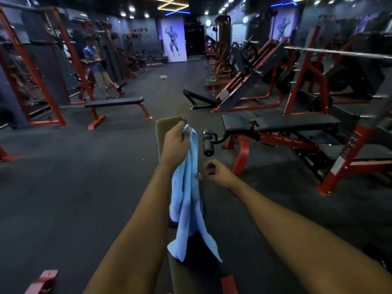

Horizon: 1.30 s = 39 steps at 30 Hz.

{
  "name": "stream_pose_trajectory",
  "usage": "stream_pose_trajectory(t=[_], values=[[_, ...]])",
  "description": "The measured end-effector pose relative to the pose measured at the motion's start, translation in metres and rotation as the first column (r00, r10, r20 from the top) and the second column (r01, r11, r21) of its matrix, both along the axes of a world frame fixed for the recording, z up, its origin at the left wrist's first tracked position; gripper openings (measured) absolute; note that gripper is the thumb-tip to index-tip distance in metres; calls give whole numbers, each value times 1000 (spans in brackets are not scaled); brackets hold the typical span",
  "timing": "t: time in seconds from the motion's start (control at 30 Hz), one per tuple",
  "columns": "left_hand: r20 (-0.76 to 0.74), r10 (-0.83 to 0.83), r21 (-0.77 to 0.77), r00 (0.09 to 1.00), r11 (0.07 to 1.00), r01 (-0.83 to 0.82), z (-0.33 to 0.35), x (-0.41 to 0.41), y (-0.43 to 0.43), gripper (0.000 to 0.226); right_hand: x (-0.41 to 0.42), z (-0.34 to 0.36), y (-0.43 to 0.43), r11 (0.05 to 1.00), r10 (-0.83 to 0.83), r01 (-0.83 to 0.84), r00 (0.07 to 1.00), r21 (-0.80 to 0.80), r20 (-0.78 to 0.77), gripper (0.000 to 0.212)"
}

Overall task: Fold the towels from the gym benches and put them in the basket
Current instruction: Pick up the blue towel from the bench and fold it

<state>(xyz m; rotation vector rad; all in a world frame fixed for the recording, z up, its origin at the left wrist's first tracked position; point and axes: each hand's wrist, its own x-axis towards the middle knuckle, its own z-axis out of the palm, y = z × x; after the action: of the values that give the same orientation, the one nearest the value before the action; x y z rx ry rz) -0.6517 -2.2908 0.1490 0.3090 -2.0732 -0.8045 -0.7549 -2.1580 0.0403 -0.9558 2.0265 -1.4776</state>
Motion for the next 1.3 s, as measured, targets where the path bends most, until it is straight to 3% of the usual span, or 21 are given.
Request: stream_pose_trajectory(t=[0.07,0.17,0.23,0.37,0.47,0.5,0.53,0.6,0.63,0.7,0.77,0.9,1.0,1.13,1.2,1.3], values=[[28,-81,5,996,997,81,3,1,8,34,4,8,-9,997,53,-50,998,-57,41,47],[-61,-87,35,994,995,90,4,5,16,32,6,10,-21,1000,1,-4,993,-27,-121,31],[-148,-4,37,989,999,9,5,10,13,28,1,0,-19,997,-65,74,980,37,-188,23],[-212,229,116,950,971,-208,-2,13,-11,25,-6,-21,-6,978,-34,70,983,197,-183,29],[-32,501,48,865,865,-499,-11,13,-17,19,-5,-14,-5,985,-93,131,953,114,-290,34],[29,501,-21,865,865,-501,-15,12,-18,21,-4,-6,-8,991,-103,126,944,54,-313,31],[69,388,-49,919,921,-385,-18,10,-19,23,-3,3,-11,995,-99,103,942,-5,-320,29],[223,-6,89,975,996,-14,-25,6,-13,22,2,24,-20,993,-91,60,938,-102,-336,34],[312,-162,181,936,978,109,-29,6,-8,19,3,32,-23,988,-105,60,935,-143,-338,32],[391,-281,253,876,948,192,-38,5,-2,22,2,42,-25,975,-145,80,937,-209,-317,19],[407,-270,216,872,957,196,-42,2,-1,30,1,43,-22,966,-179,120,949,-229,-260,9],[383,-162,12,909,985,171,-37,-5,4,34,0,37,-17,977,-116,91,985,-191,-127,24],[301,-137,-13,944,989,148,-42,-8,7,37,0,36,-14,986,-110,94,987,-140,-115,31],[258,-120,-59,959,988,140,-49,-8,5,35,0,46,-11,949,-269,236,952,-210,-146,16],[259,-77,-103,963,989,107,-46,-6,3,35,-2,49,-9,925,-335,287,925,-249,-182,13],[301,-85,-129,950,983,129,-39,-3,-6,28,-6,48,-3,930,-307,248,930,-270,-202,14]])
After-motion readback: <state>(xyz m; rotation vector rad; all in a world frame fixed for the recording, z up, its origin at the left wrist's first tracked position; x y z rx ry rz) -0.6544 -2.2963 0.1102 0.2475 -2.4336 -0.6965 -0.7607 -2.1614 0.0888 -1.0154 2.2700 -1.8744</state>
